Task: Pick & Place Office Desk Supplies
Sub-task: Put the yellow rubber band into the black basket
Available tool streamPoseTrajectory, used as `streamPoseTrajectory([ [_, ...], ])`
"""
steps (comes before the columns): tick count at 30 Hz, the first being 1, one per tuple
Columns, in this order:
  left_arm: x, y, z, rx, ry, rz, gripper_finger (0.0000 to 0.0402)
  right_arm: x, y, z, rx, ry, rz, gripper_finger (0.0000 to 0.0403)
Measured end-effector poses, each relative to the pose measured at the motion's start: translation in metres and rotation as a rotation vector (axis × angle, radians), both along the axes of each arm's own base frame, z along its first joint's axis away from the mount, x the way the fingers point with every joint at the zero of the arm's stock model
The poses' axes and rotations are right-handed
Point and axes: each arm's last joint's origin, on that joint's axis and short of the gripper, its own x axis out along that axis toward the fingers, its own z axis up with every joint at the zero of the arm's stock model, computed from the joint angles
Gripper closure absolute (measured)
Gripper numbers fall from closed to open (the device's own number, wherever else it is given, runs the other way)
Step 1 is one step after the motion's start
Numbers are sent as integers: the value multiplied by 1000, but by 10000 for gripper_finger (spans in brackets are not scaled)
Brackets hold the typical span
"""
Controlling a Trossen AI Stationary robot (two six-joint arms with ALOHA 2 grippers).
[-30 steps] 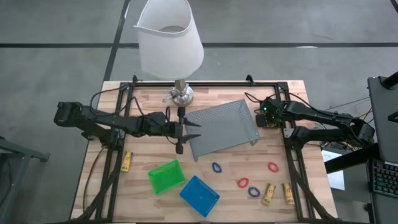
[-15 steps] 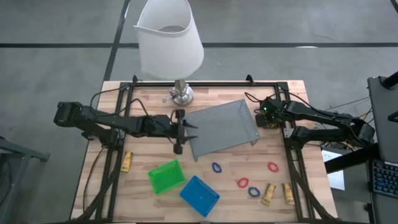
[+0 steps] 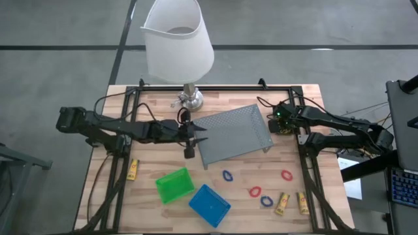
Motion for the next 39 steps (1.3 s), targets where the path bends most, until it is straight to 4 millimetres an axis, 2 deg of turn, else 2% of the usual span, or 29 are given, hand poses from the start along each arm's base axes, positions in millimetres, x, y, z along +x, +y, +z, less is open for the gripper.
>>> streamPoseTrajectory([
  [24, 0, 0, 0, 0, -1, 2, 228, 3, -2, 1, -18, -30, 1, 390],
  [29, 0, 0, -1, 0, 11, 2, 228, 3, -2, 1, -28, -9, 73, 387],
  [34, 0, 0, -1, 0, 12, 2, 228, 3, -2, 1, -26, -25, 34, 357],
  [39, 0, 0, -1, 0, 13, 2, 228, 4, -3, 1, -30, -31, 35, 304],
])
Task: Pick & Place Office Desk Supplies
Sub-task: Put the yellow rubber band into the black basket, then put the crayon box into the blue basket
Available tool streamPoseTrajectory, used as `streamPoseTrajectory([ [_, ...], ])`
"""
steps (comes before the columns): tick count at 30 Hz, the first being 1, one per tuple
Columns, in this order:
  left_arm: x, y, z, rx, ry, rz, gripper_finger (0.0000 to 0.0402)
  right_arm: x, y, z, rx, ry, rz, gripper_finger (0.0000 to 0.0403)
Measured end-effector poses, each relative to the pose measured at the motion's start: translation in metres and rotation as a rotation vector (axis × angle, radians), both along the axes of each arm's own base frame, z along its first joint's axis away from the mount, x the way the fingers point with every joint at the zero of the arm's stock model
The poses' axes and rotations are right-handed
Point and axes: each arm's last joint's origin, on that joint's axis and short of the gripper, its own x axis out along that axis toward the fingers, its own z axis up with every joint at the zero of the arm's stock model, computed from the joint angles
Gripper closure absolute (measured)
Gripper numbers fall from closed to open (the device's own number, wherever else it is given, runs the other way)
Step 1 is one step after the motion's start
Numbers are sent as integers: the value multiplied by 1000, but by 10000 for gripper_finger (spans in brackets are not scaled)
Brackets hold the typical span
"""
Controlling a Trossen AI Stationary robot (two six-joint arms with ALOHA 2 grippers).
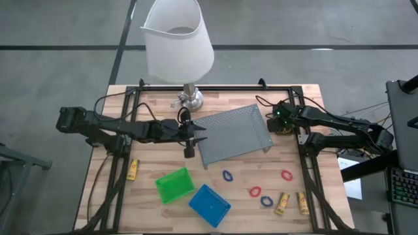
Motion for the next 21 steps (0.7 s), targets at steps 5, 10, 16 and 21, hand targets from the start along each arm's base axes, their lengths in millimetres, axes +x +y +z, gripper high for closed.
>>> streamPoseTrajectory([
  [5, 0, 0, 0, 0, 1, 0, 228, 0, 0, 0, -1, -3, -4, 258],
  [10, 0, 0, 0, 0, 2, 0, 227, 0, 0, 1, -3, -11, -11, 234],
  [16, 0, 0, 0, 0, 3, 0, 228, -2, 1, 8, -28, -38, -15, 225],
  [21, 0, 0, 0, 0, 3, 0, 227, -3, 1, 30, -106, -85, -36, 225],
])
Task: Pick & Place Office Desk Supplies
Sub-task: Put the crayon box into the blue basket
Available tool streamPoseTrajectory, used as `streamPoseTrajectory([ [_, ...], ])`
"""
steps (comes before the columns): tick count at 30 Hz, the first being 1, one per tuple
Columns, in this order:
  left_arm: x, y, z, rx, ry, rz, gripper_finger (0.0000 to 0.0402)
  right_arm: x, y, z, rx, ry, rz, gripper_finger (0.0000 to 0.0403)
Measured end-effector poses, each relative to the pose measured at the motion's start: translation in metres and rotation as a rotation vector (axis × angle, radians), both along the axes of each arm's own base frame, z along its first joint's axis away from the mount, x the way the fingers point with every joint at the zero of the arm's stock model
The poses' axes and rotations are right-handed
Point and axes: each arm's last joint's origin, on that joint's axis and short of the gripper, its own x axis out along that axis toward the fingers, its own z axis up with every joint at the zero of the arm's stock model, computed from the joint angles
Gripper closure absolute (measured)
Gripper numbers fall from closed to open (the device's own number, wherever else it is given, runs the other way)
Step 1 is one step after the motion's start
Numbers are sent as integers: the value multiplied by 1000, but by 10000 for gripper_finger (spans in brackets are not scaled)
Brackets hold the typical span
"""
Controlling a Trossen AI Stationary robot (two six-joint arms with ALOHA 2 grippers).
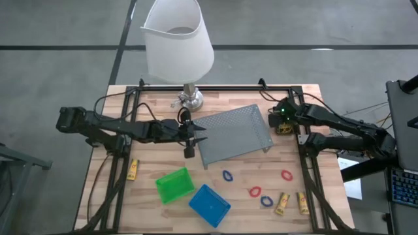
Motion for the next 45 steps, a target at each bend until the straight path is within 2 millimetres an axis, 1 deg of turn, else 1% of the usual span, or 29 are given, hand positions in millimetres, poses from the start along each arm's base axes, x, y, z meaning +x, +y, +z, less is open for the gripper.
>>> streamPoseTrajectory([
  [5, 0, 0, 0, 0, 0, 0, 228, -3, 1, 18, -127, -79, -20, 225],
  [8, 0, 0, 0, 0, 4, 0, 227, -3, 3, 29, -253, -116, 5, 225],
  [13, -1, 0, -2, 1, 22, 0, 228, -4, 13, 43, -368, -209, 92, 225],
  [19, -2, 0, -5, 2, 52, -1, 227, 1, 27, 57, -480, -325, 259, 225],
  [26, -2, 0, -5, 2, 51, -1, 228, 4, 37, 62, -519, -351, 373, 225],
  [42, -2, 0, -5, 0, 50, -3, 227, 10, 48, 64, -503, -427, 442, 225],
  [45, -2, 0, -4, -25, 43, -10, 227, 10, 48, 64, -502, -428, 446, 225],
])
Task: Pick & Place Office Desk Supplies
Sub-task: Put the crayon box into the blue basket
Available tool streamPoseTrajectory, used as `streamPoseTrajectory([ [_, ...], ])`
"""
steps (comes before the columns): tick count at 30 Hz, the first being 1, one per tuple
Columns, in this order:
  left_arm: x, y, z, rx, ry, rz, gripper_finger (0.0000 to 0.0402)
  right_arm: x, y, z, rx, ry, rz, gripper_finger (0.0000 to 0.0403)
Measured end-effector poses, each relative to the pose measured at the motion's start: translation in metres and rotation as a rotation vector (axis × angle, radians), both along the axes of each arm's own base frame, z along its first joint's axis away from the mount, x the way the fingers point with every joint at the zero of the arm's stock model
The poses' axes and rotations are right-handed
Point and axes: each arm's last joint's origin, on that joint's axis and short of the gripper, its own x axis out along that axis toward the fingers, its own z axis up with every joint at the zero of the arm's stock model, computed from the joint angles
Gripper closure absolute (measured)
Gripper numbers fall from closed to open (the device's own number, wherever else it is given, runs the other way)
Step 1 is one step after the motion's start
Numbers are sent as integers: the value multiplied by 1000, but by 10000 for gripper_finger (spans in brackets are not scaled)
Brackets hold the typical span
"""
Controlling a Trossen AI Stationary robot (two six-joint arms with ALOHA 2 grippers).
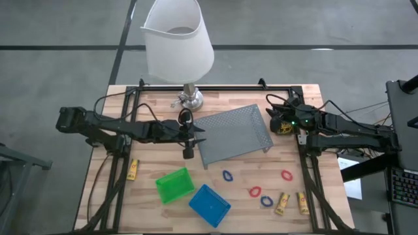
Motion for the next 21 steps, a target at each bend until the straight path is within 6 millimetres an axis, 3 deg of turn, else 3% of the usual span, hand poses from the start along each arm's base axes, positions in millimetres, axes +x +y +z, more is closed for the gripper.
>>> streamPoseTrajectory([
  [21, 0, 0, 1, -9, -4, 0, 227, 0, 0, 0, 2, 3, 2, 225],
])
